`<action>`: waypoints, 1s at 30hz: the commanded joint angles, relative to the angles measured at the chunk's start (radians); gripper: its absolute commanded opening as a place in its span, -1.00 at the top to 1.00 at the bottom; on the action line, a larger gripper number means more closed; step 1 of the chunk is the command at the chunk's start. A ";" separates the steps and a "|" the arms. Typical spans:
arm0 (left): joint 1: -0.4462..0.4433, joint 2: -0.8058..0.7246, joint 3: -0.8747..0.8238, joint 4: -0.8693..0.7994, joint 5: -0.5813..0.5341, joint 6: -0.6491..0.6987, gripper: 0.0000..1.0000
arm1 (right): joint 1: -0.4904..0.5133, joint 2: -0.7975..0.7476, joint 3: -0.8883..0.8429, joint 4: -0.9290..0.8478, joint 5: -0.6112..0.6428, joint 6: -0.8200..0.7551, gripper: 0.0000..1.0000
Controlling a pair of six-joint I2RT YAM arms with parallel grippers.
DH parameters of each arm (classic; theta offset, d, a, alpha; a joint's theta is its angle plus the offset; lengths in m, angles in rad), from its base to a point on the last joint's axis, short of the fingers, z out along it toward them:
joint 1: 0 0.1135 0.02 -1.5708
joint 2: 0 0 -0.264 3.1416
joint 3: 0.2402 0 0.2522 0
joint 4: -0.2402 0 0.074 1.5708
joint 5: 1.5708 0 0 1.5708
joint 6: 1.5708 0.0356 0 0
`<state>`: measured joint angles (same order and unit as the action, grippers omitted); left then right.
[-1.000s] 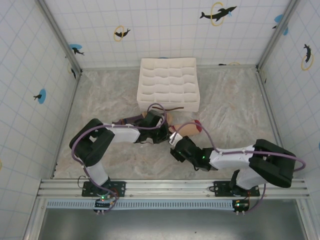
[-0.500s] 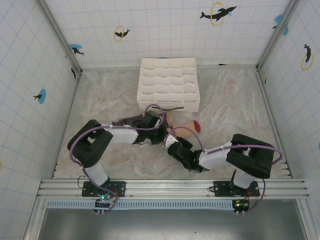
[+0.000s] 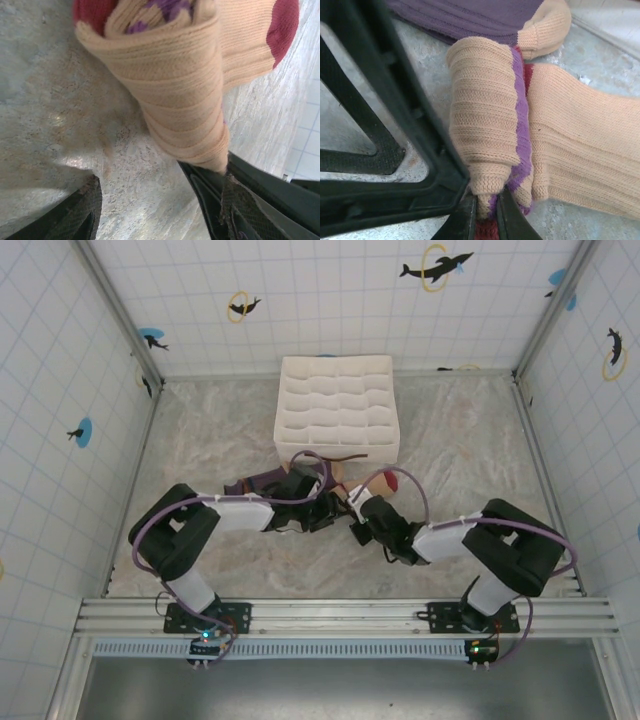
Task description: Roll the socks
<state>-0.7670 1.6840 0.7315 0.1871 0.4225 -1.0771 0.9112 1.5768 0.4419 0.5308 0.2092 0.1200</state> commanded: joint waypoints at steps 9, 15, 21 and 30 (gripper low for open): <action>-0.005 -0.051 -0.014 -0.071 -0.006 0.026 -0.32 | -0.228 0.068 -0.066 0.002 -0.483 0.332 1.00; -0.005 -0.041 -0.016 -0.071 -0.013 0.037 -0.28 | -0.360 0.149 -0.071 0.081 -0.691 0.568 1.00; -0.005 -0.018 0.023 -0.079 -0.028 0.068 -0.25 | -0.439 0.232 -0.081 0.147 -0.783 0.792 1.00; 0.000 0.038 0.113 -0.046 -0.068 0.120 -0.20 | -0.454 0.221 -0.109 0.168 -0.774 0.907 1.00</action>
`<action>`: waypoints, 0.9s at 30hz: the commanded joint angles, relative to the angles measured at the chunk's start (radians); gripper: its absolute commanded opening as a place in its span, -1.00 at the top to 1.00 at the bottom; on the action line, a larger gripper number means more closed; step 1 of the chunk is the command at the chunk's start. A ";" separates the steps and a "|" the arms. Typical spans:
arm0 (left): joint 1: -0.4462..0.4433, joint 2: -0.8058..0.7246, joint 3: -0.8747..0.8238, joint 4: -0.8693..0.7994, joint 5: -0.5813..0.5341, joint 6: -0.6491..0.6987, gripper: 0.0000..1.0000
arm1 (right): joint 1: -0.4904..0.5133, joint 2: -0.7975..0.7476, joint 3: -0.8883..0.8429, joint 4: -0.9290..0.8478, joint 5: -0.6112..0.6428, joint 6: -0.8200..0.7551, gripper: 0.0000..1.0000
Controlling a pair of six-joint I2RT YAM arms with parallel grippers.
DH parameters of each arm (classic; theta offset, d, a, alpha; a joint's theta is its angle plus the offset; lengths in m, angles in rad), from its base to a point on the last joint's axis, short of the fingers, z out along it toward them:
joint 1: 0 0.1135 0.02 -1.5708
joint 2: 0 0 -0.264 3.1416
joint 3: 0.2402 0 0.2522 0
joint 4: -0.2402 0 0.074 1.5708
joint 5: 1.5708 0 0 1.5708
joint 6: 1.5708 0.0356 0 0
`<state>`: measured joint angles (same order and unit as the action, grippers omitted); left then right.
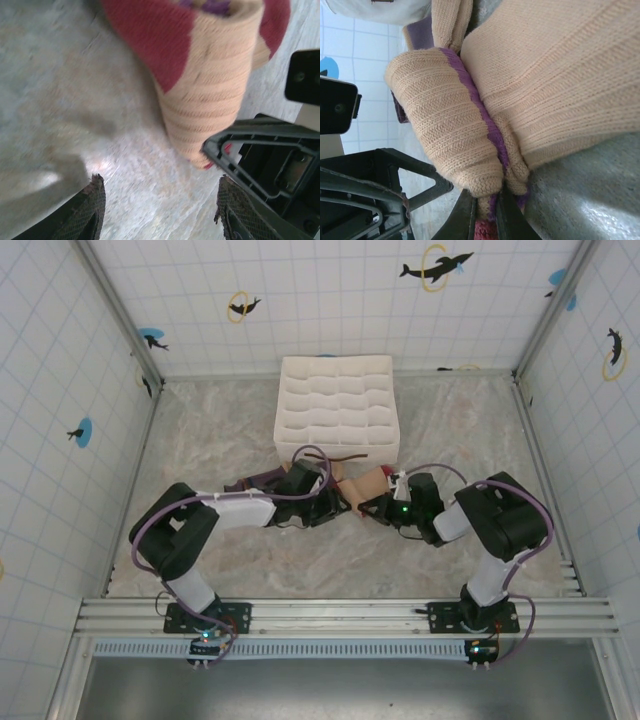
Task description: Roll the socks
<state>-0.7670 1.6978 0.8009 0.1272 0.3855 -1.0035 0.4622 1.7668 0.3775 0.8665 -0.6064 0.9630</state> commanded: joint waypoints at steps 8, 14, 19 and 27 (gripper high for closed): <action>0.006 0.121 0.147 0.026 -0.074 0.064 -0.16 | -0.006 0.022 -0.064 -0.133 0.050 0.103 1.00; 0.005 0.179 0.167 0.024 -0.086 0.066 -0.04 | -0.008 0.020 -0.074 -0.072 0.048 0.142 1.00; 0.005 0.213 0.167 0.026 -0.086 0.046 0.08 | -0.007 0.040 -0.067 -0.006 0.048 0.181 1.00; 0.004 0.243 0.167 0.003 -0.074 0.019 0.75 | -0.005 0.010 -0.068 -0.002 0.039 0.140 0.83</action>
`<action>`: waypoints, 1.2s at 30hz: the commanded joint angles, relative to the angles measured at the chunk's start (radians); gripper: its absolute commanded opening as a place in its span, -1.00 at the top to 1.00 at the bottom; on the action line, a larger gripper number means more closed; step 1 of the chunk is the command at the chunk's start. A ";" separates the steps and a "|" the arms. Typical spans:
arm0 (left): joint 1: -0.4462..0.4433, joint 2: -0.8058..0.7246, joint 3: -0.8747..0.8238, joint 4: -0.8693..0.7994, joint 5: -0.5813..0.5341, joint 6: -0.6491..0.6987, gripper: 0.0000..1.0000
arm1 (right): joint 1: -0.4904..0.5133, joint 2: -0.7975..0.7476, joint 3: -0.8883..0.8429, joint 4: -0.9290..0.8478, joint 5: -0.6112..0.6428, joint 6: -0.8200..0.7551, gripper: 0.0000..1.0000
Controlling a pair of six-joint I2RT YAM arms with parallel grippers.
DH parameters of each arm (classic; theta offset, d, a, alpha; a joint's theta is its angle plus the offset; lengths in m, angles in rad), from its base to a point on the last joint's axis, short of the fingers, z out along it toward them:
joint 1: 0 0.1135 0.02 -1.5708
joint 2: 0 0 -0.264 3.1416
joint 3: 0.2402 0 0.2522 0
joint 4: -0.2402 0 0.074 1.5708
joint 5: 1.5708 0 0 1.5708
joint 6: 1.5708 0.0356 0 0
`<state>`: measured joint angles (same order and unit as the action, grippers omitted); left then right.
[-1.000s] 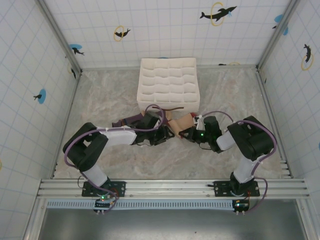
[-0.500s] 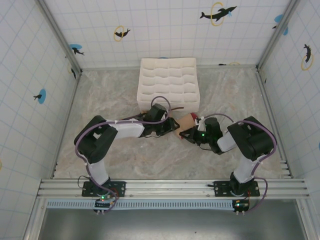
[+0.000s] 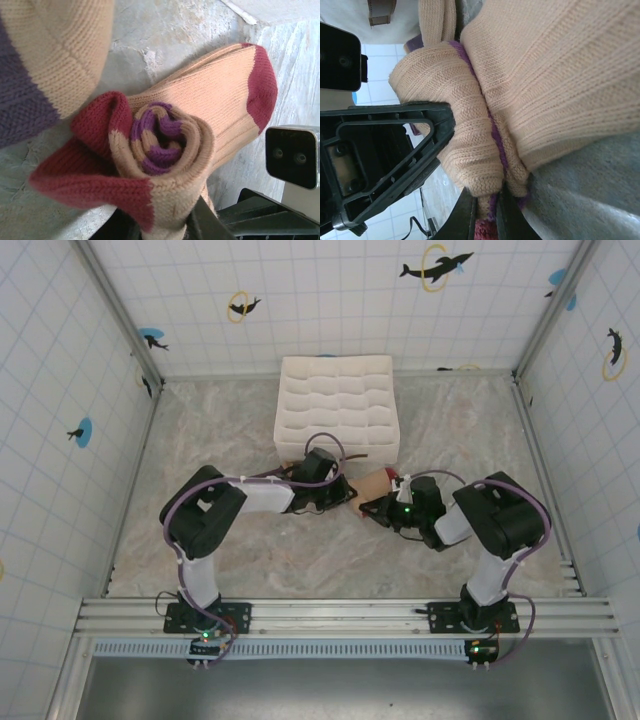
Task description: Roll the socks
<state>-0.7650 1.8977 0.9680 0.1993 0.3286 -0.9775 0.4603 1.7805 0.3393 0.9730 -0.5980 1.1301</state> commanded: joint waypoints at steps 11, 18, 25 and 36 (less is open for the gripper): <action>-0.015 -0.034 -0.071 -0.107 0.038 -0.005 1.00 | 0.056 -0.414 0.041 -0.658 0.340 -0.478 -0.27; -0.046 -0.088 -0.160 -0.077 0.062 -0.061 1.00 | 0.232 -0.579 0.070 -0.789 0.642 -0.740 -0.48; -0.059 -0.118 -0.223 -0.036 0.060 -0.109 1.00 | 0.444 -0.556 0.085 -0.786 0.852 -0.929 -0.55; -0.065 -0.123 -0.242 -0.020 0.070 -0.118 1.00 | 0.706 -0.356 0.145 -0.695 1.168 -1.117 -0.46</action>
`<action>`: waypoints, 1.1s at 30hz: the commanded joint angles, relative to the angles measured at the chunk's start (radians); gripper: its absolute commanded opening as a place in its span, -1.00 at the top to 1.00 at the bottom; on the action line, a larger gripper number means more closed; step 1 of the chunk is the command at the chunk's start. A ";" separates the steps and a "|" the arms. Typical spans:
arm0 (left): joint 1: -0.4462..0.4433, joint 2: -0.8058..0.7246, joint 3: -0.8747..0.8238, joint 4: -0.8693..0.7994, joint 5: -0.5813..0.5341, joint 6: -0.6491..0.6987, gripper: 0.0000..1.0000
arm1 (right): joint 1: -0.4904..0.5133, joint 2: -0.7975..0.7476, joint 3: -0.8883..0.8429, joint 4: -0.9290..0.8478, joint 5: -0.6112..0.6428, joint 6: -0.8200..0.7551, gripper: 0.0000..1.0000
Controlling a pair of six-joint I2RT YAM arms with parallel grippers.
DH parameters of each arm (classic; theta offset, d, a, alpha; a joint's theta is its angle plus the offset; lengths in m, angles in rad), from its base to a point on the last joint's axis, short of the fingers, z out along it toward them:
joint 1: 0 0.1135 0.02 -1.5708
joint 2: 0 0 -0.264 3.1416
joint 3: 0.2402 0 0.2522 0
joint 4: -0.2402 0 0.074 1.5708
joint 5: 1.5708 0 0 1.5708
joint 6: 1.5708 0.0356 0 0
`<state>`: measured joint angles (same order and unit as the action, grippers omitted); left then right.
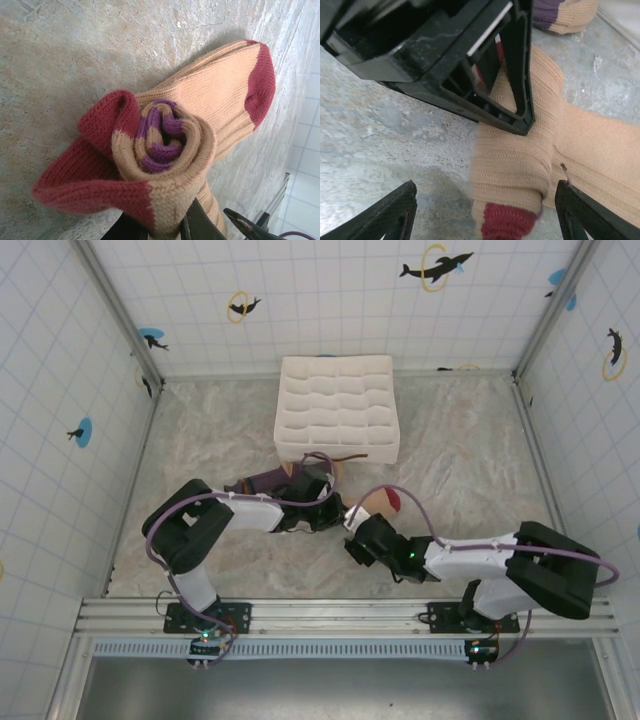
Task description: Roll the socks
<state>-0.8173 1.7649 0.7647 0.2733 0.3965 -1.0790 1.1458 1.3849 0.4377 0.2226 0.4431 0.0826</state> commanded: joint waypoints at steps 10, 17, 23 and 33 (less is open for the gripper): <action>-0.013 -0.005 -0.060 -0.084 -0.001 -0.017 0.99 | 0.017 0.189 0.089 0.116 0.161 -0.095 0.03; -0.013 -0.027 -0.064 -0.085 -0.005 -0.019 0.36 | -0.064 0.162 -0.001 0.175 -0.011 0.004 0.72; -0.013 -0.053 -0.059 -0.088 -0.008 -0.021 -0.05 | -0.186 0.106 -0.114 0.278 -0.245 0.107 0.95; -0.013 -0.086 -0.054 -0.065 0.001 -0.002 -0.10 | -0.440 0.146 -0.164 0.425 -0.695 0.321 0.96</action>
<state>-0.8188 1.7012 0.7265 0.2443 0.3771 -1.1000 0.7628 1.4792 0.3061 0.6754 -0.0765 0.2913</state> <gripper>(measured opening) 0.549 0.087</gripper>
